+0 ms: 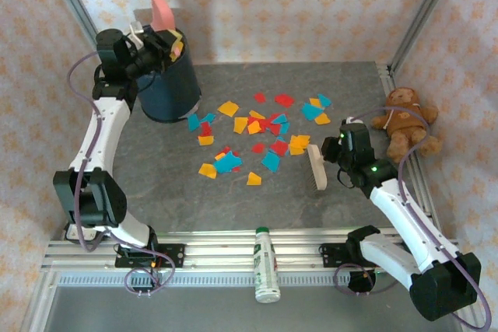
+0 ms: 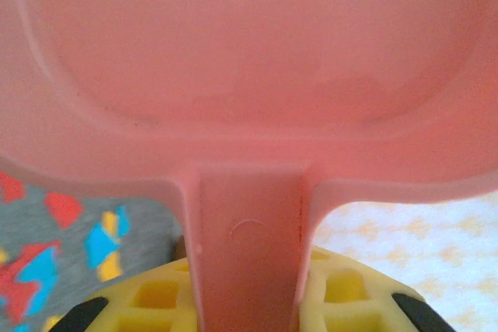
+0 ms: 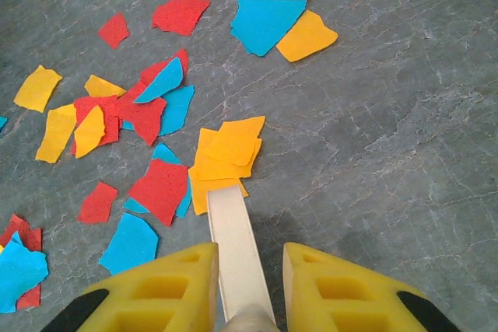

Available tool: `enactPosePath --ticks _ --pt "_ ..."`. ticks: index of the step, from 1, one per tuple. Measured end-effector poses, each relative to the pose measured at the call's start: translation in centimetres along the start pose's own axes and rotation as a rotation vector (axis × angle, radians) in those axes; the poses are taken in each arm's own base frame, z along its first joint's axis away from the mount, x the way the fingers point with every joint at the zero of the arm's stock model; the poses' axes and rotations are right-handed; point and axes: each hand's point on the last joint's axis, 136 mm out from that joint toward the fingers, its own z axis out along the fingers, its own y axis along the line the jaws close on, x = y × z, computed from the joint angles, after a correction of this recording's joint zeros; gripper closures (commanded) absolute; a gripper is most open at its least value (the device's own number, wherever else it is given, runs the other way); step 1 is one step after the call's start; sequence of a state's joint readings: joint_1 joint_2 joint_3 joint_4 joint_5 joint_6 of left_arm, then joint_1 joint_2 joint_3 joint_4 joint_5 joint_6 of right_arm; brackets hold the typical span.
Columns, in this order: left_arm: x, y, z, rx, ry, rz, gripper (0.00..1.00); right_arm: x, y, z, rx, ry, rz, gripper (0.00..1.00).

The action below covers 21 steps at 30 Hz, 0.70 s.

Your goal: Sweep away the paper scraps from the table

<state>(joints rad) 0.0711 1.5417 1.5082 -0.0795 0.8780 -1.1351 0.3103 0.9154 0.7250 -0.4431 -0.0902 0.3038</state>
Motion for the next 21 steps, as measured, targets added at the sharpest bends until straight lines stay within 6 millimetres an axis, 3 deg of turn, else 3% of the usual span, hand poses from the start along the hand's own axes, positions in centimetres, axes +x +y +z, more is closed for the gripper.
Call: enactPosePath --ticks 6,15,21 --pt "6.0 3.7 0.6 -0.215 0.162 0.197 1.00 0.1 0.2 0.1 -0.021 -0.005 0.012 1.00" --pt "12.4 8.0 -0.7 -0.480 0.371 0.555 1.00 0.0 0.6 0.2 -0.040 -0.011 0.014 1.00" --pt "16.4 9.5 -1.6 -0.579 0.508 0.759 1.00 0.0 1.0 0.4 -0.064 -0.018 0.022 1.00"
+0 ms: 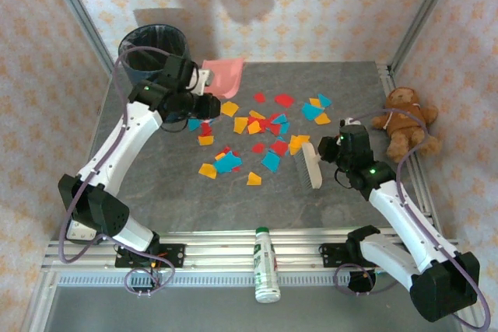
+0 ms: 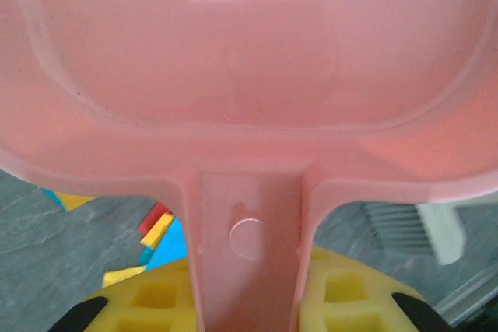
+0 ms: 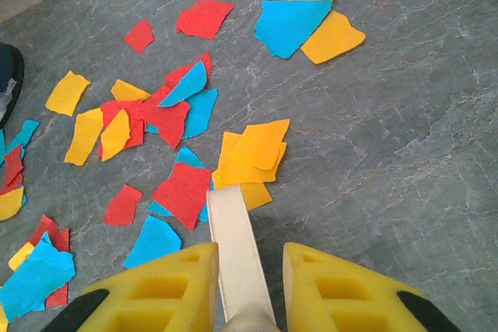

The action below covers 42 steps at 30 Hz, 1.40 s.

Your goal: Sweep away the paper scraps from the table

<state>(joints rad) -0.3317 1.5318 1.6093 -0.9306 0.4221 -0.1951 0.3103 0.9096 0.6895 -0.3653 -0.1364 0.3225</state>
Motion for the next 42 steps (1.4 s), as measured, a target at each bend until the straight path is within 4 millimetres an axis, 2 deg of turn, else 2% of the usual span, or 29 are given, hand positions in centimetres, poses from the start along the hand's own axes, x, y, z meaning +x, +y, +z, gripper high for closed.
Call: enactPosePath --ticks 14,20,28,35,42 --pt "6.3 -0.4 2.8 -0.160 0.175 0.282 1.00 -0.5 -1.1 0.2 0.008 -0.014 0.052 1.00" --pt "8.1 -1.3 3.5 -0.167 0.221 0.387 1.00 -1.2 -1.8 0.2 0.004 -0.025 0.088 1.00" --pt "9.1 -1.2 3.9 -0.187 0.262 0.452 1.00 -2.5 -2.4 0.3 -0.019 -0.041 0.136 1.00" --pt "11.0 -1.7 5.3 -0.191 0.332 0.517 1.00 -5.1 -2.3 1.0 -0.056 -0.058 0.182 1.00" --pt "12.2 -1.1 5.9 -0.206 0.372 0.530 1.00 -8.2 -2.0 1.9 -0.105 -0.095 0.233 1.00"
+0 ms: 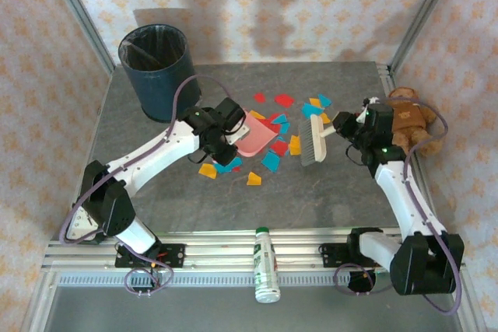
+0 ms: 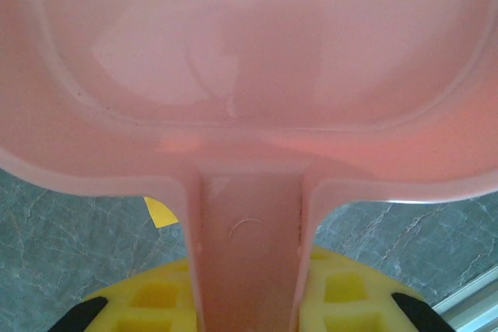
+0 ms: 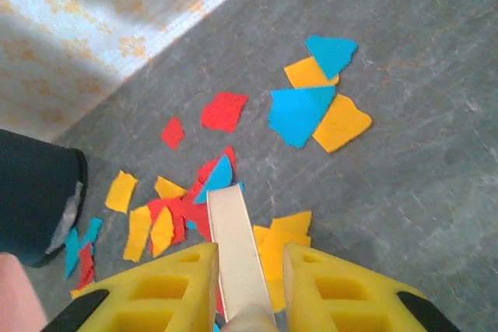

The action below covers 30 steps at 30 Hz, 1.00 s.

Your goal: Sweep away the paper scraps from the table

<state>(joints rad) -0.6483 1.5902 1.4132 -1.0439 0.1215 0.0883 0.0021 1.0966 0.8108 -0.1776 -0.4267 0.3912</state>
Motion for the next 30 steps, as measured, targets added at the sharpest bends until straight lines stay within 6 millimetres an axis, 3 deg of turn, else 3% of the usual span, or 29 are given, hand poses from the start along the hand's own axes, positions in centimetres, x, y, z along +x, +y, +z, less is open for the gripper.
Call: enactPosePath --ticks 9,18,23,30 --pt "1.1 -0.3 1.2 0.004 0.034 0.020 1.00 -2.7 0.8 4.8 -0.053 0.003 0.075 1.00" --pt "1.7 -0.4 1.6 0.008 0.046 0.024 1.00 -3.6 0.2 9.6 -0.048 0.029 0.133 1.00" --pt "1.6 -0.7 1.7 0.022 0.040 0.024 1.00 -3.8 0.0 10.3 -0.039 0.038 0.144 1.00" --pt "1.5 -1.0 1.7 0.032 0.038 0.032 1.00 -1.9 -0.4 10.8 -0.041 0.115 0.162 1.00"
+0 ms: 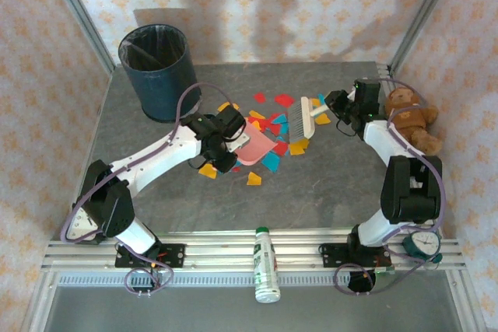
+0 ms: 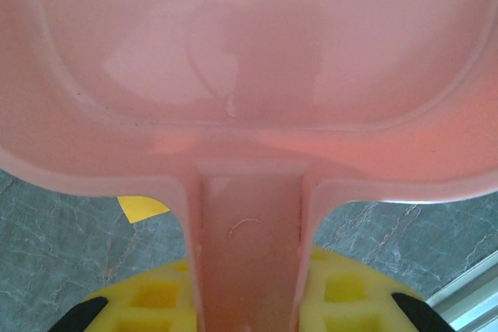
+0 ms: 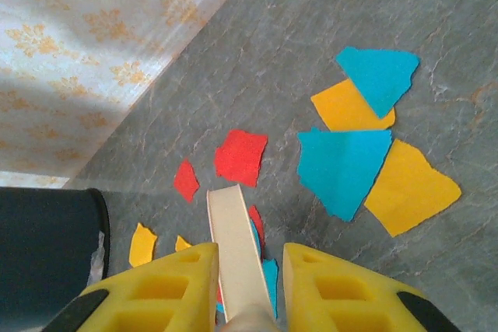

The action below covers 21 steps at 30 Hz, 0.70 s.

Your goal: Sweep away the paper scraps from the table

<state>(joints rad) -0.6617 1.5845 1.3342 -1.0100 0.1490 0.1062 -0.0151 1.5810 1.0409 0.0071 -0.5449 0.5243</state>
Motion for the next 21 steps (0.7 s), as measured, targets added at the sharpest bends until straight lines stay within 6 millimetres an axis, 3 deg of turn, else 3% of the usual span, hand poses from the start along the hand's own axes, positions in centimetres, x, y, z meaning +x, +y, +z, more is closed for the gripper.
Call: enactPosePath --ticks 9,16,21 --pt "0.0 0.0 0.0 0.000 0.000 0.000 1.00 3.1 -2.5 0.3 0.055 0.087 0.027 1.00" --pt "0.0 -0.3 0.0 0.002 0.000 0.009 1.00 3.7 -4.0 -0.1 0.128 0.104 0.002 1.00" --pt "0.0 -0.6 0.0 0.004 0.001 0.017 1.00 3.3 -4.6 -2.1 0.195 0.063 -0.040 1.00"
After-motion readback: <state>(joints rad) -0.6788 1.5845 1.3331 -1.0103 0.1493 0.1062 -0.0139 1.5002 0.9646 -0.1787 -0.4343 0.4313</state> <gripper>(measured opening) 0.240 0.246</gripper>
